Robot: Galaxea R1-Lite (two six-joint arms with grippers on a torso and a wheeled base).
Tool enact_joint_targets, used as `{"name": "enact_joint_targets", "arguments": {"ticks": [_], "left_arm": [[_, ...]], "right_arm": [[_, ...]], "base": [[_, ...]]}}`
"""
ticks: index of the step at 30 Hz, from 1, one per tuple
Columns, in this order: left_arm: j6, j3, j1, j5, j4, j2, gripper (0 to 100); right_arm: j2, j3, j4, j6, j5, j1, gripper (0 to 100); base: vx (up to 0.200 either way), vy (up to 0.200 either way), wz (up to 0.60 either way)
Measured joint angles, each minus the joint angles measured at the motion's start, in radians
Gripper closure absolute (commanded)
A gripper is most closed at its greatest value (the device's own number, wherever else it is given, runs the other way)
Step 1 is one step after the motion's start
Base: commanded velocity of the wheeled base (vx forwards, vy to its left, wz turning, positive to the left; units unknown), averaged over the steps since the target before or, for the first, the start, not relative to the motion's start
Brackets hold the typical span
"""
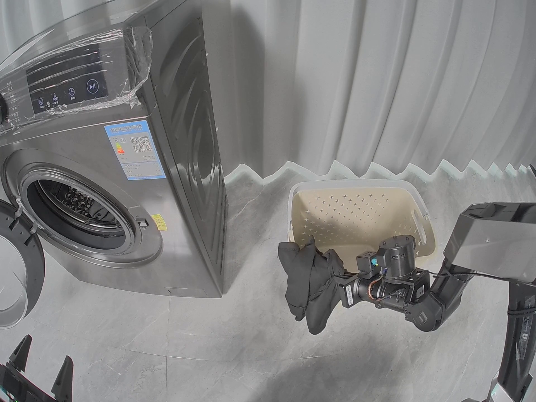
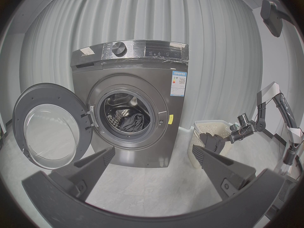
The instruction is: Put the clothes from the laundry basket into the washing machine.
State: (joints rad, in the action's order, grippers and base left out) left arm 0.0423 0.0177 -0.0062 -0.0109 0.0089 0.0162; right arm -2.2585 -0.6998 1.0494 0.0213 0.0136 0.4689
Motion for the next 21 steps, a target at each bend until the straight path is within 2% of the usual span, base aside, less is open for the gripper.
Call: {"name": "enact_joint_targets", "arguments": {"ticks": [12,21], "left_arm": [[0.000,0.000,0.000,0.003,0.000,0.000,0],[0.000,0.000,0.000,0.005,0.000,0.000,0]], "right_arm": [[0.259,0.086,0.015,-0.012,-0.009,0.002,100],[0.535,0.148,0.026,-0.052,-0.036,0.036,100]], "base": [[0.000,0.000,0.00],[0.000,0.000,0.00]]}}
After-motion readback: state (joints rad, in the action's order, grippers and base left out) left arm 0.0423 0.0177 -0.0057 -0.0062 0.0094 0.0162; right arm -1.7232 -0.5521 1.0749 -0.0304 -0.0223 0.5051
